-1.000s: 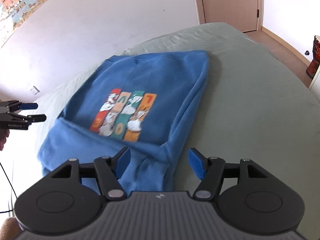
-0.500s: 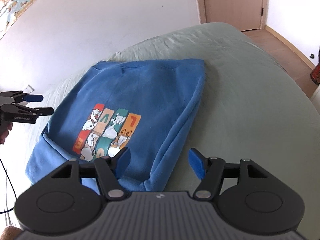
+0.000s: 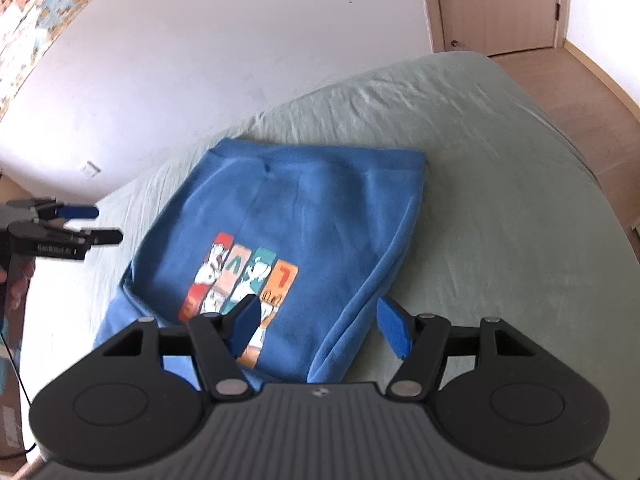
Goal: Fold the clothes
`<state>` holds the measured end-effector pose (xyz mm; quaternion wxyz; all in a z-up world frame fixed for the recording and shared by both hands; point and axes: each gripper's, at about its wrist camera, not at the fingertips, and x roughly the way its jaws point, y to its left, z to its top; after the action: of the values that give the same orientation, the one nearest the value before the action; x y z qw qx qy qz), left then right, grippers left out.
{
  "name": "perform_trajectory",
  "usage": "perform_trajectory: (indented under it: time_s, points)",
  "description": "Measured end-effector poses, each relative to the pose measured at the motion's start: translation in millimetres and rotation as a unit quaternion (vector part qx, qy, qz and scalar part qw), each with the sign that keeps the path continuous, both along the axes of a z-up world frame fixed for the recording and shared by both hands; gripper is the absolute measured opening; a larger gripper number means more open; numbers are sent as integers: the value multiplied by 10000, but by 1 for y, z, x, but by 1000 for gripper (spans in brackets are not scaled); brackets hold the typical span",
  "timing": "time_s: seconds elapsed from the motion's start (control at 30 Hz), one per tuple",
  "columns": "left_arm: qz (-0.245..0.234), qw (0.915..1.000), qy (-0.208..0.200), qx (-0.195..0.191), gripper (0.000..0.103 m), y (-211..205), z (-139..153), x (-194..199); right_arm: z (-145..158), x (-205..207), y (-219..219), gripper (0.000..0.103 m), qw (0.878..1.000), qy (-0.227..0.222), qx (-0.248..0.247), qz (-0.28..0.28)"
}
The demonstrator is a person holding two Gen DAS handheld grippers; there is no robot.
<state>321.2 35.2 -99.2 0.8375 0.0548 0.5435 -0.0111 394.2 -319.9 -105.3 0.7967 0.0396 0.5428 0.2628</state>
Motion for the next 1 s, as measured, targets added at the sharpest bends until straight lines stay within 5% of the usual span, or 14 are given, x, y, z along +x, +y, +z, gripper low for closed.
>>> perform_trajectory:
  time_s: [0.23, 0.6, 1.0]
  points:
    - [160, 9994, -89, -293, 77, 46, -41, 49, -43, 59, -21, 67, 9985, 141, 104, -518]
    - [-226, 9966, -148, -778, 77, 82, -105, 123, -112, 137, -24, 57, 9902, 407, 270, -1306]
    - [-36, 9950, 28, -993, 77, 95, -135, 164, -143, 161, -20, 56, 9884, 609, 483, -1306]
